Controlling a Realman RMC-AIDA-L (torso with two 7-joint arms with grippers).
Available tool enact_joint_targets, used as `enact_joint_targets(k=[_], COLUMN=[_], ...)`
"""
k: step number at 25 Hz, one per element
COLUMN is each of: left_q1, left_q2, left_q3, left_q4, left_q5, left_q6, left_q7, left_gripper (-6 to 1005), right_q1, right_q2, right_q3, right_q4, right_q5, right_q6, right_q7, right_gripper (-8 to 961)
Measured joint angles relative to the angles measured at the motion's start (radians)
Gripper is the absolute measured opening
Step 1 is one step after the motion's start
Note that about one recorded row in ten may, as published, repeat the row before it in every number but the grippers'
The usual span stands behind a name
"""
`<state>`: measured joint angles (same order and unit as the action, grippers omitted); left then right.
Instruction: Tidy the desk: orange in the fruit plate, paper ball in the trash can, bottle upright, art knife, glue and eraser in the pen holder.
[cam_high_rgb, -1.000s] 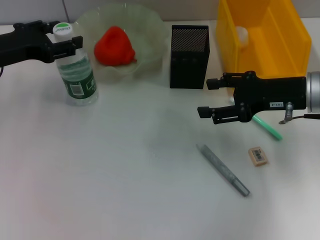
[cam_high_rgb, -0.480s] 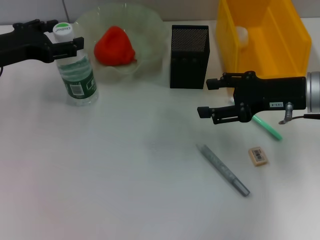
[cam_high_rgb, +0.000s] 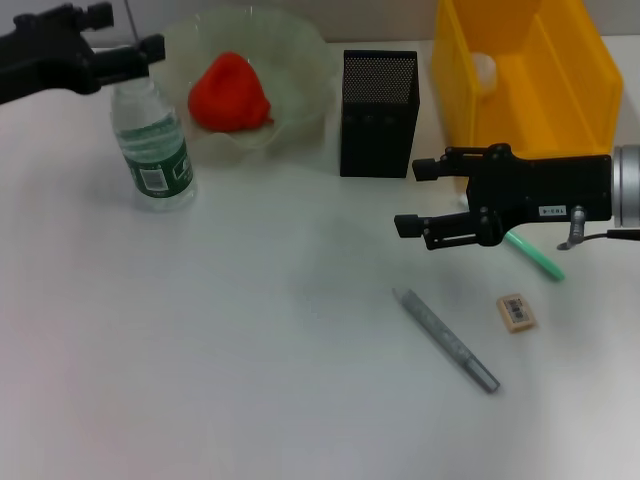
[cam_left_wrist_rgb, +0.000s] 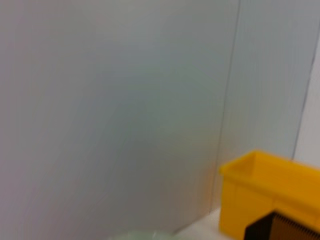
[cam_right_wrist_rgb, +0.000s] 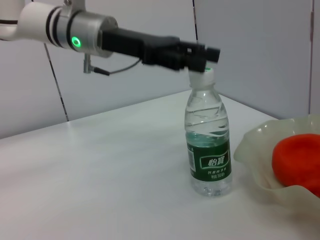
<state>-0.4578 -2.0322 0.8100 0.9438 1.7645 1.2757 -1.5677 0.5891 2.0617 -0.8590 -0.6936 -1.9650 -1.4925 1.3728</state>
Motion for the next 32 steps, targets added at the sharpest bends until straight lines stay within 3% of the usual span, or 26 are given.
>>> enact_joint_targets(k=[8, 9, 11, 17, 21, 28, 29, 32], left_q1=[0.047, 0.056, 0.060, 0.061, 0.061, 0.061, 0.062, 0.062], left_q2=[0.023, 0.038, 0.047, 0.045, 0.039, 0.035, 0.029, 0.029], left_q3=[0.000, 0.000, 0.000, 0.000, 0.011, 0.009, 0.004, 0.004], left_q4=[0.031, 0.025, 0.017, -0.016, -0.175, -0.254, -0.328, -0.328], left_q5=[-0.194, -0.238, -0.258, -0.257, -0.233, -0.188, -0.137, -0.137], left_q6=[0.130, 0.212, 0.324, 0.462, 0.571, 0.573, 0.548, 0.548], left_q7=[0.009, 0.008, 0.006, 0.010, 0.130, 0.209, 0.308, 0.308], left_gripper=[860, 860, 860, 860, 860, 859, 859, 859], right_q1=[0.001, 0.001, 0.003, 0.012, 0.018, 0.028, 0.030, 0.031], right_q2=[0.000, 0.000, 0.000, -0.001, -0.001, -0.002, -0.002, -0.003], right_q3=[0.000, 0.000, 0.000, -0.002, 0.000, 0.000, 0.000, 0.000], right_q4=[0.002, 0.002, 0.001, 0.000, 0.000, -0.001, -0.002, -0.006], right_q5=[0.000, 0.000, 0.000, -0.001, -0.004, -0.003, -0.004, -0.005], right_q6=[0.009, 0.009, 0.009, 0.011, 0.012, 0.013, 0.013, 0.013], right_q7=[0.000, 0.000, 0.000, 0.000, 0.000, 0.009, 0.011, 0.012], right_gripper=[821, 821, 821, 821, 821, 821, 821, 821])
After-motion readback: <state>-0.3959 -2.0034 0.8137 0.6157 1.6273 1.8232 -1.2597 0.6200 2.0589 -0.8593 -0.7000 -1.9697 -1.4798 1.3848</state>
